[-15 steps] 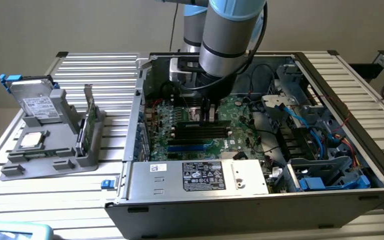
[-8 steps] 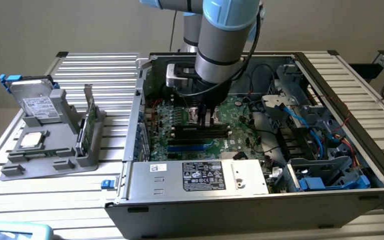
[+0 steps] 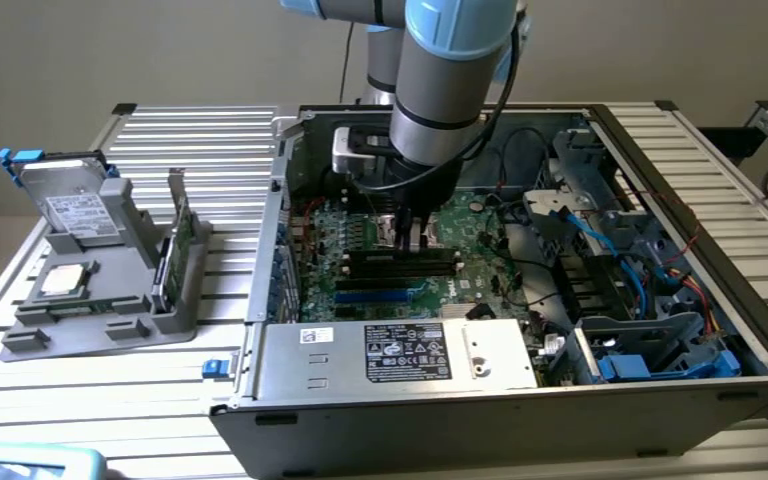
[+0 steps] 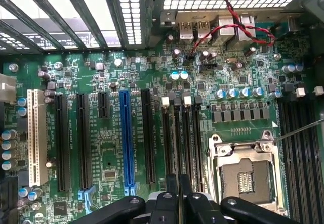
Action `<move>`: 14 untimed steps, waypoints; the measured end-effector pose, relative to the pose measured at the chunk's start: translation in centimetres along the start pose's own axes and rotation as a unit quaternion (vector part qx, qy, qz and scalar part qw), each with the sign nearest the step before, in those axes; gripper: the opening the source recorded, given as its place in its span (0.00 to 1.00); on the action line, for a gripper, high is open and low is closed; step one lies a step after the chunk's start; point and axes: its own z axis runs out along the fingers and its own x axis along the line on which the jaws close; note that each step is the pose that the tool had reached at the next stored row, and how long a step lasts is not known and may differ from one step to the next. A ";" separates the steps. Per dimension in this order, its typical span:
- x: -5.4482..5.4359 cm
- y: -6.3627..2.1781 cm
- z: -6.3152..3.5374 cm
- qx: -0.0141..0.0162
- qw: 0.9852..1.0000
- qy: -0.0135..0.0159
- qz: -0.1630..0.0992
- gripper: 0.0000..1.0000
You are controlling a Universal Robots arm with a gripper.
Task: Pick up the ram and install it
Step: 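Insert the ram into the slot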
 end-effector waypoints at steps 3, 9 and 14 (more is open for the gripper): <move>0.0 -0.12 -0.01 0.000 1.000 0.001 0.000 0.14; 0.0 -0.31 0.01 0.001 1.000 0.006 0.001 0.14; 0.0 -0.32 0.17 0.001 1.000 0.013 0.001 0.14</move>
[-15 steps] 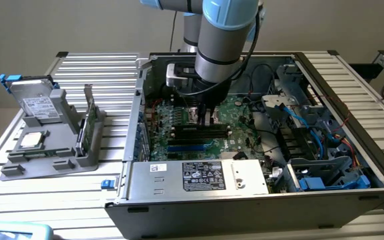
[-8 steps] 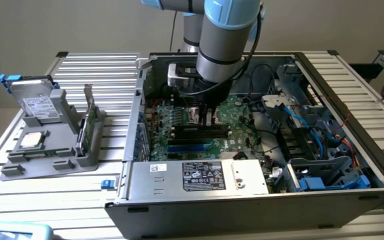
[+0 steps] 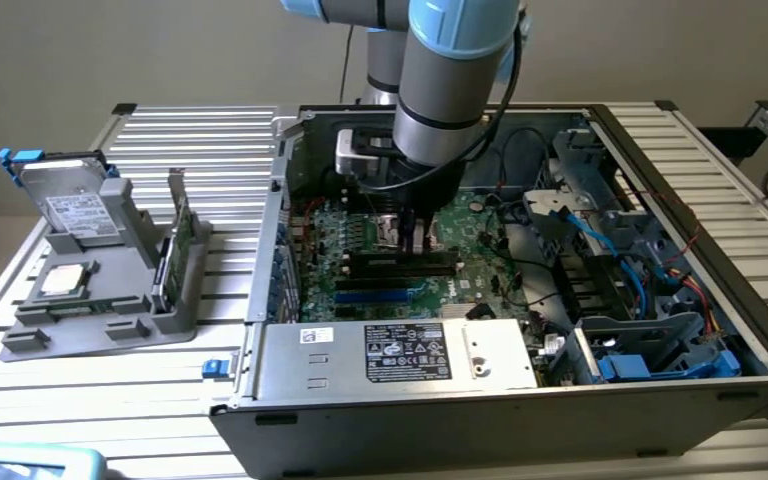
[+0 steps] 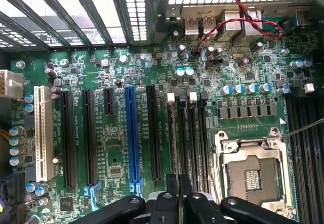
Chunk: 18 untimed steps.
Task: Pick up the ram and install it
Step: 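Insert the ram into the slot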
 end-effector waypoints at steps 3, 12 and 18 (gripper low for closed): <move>0.0 0.00 0.07 0.000 1.000 0.001 0.000 0.14; -0.1 0.01 0.31 0.000 1.000 0.000 0.000 0.14; -0.2 0.01 0.48 0.000 1.000 0.001 0.000 0.14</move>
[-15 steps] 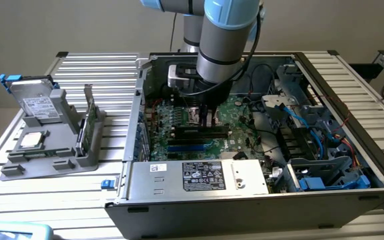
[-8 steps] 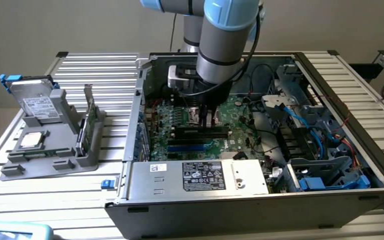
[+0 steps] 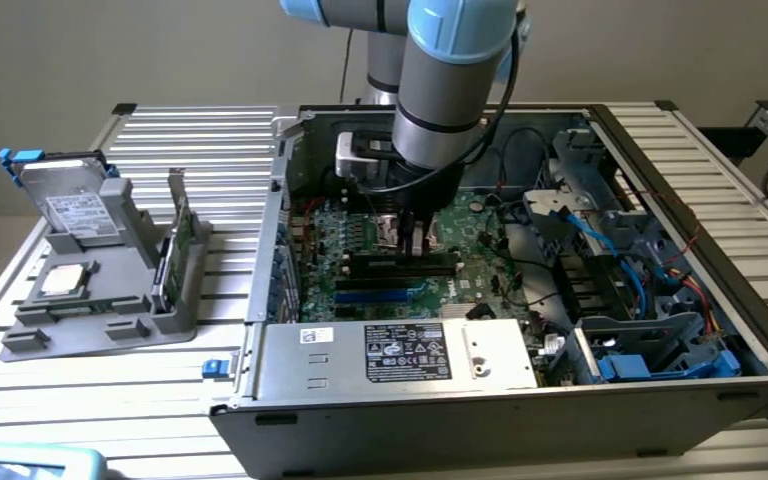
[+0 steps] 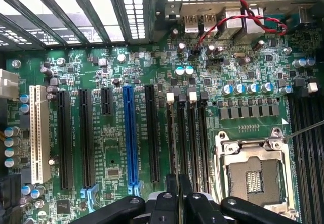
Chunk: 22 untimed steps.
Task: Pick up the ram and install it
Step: 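Insert the ram into the slot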
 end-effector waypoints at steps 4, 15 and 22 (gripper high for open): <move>-0.1 0.01 0.03 0.000 1.000 0.000 0.000 0.14; -0.1 0.20 0.26 0.000 1.000 0.000 0.000 0.14; -0.1 0.20 0.59 0.000 1.000 0.000 0.000 0.14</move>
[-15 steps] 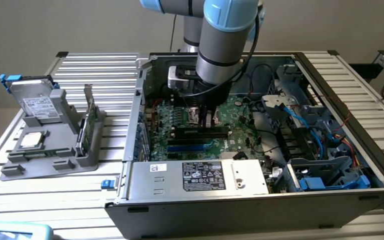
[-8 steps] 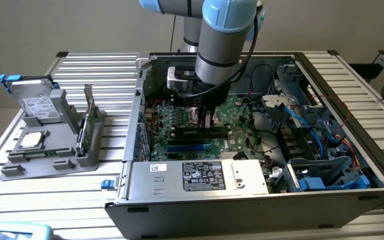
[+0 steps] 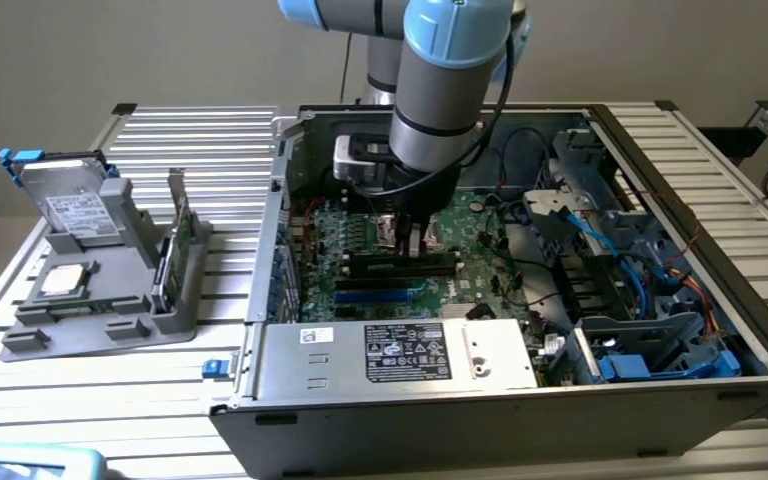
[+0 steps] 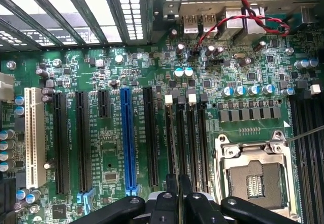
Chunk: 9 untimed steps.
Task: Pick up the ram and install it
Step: 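Insert the ram into the slot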
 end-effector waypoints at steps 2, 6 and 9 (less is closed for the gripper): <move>0.0 0.00 0.03 0.000 1.000 0.000 0.000 0.14; 0.0 0.00 0.05 0.000 1.000 0.000 0.000 0.14; 0.0 0.05 0.00 0.000 1.000 -0.001 0.001 0.14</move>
